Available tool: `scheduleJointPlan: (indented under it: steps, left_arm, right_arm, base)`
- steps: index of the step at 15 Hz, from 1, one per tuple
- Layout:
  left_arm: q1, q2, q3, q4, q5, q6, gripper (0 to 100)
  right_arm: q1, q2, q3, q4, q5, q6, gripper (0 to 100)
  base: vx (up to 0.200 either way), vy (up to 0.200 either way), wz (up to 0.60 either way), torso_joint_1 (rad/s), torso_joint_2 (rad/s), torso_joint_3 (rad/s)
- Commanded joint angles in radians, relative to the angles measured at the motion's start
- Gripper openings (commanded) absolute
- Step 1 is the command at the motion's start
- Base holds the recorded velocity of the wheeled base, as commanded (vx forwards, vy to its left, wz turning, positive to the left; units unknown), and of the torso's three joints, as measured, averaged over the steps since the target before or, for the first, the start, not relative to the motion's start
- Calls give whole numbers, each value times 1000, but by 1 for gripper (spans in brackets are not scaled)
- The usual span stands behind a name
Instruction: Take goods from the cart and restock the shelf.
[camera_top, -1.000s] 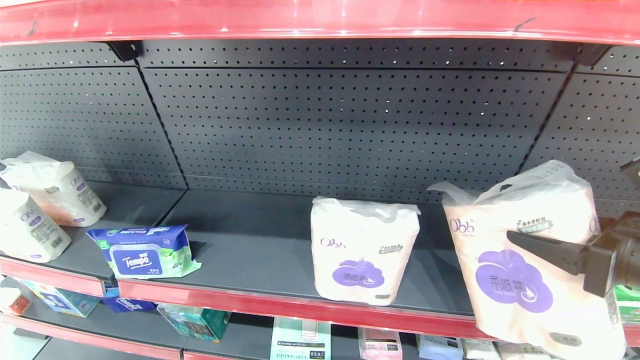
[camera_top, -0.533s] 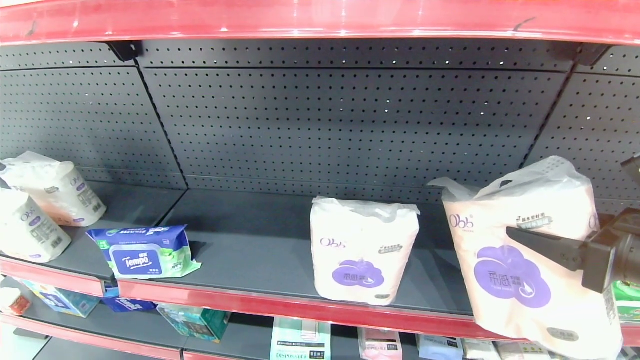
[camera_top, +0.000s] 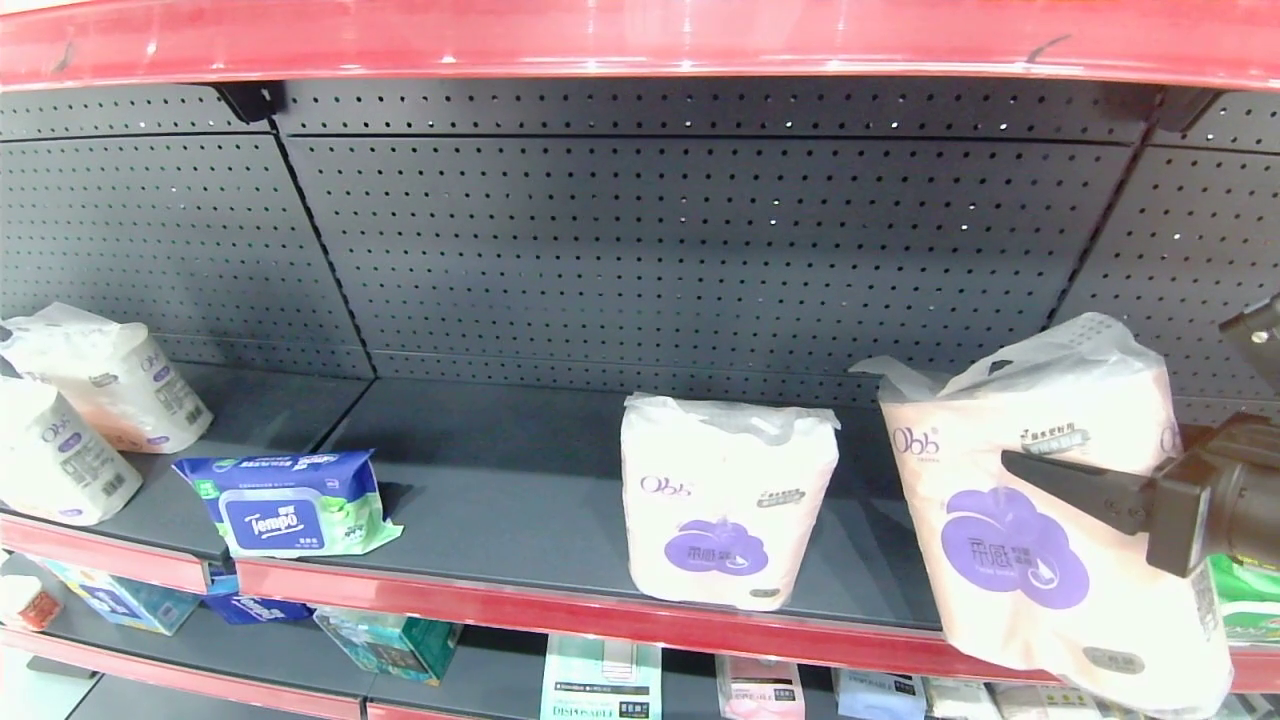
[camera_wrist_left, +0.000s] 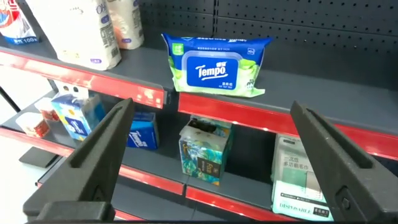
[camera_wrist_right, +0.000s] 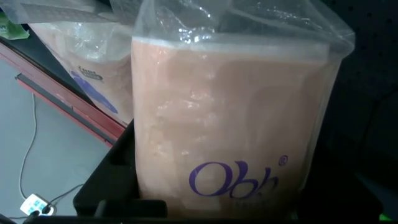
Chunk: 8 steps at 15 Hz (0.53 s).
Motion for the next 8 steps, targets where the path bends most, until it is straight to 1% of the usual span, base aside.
scheduleJointPlan:
  steps: [1,3,4,7,8]
  left_arm:
    - [0,0,-1,0,0,0,100]
    - [0,0,-1,0,0,0,100]
    - [0,0,-1,0,0,0,100]
    - [0,0,-1,0,0,0,100]
    - [0,0,-1,0,0,0,100]
  right_arm:
    - [-7,61,0,-53,0,1,0]
    - [-18,127,-1,-139,3,-3,0]
    - [-18,151,-6,-158,5,-8,0]
    - [-23,255,-14,-246,59,-34,0]
    - [-26,308,-32,-319,78,-40,0]
  base:
    - [0,0,0,0,0,0]
    - [0,0,0,0,0,0]
    - [0,0,0,0,0,0]
    - [0,0,0,0,0,0]
    - [0,0,0,0,0,0]
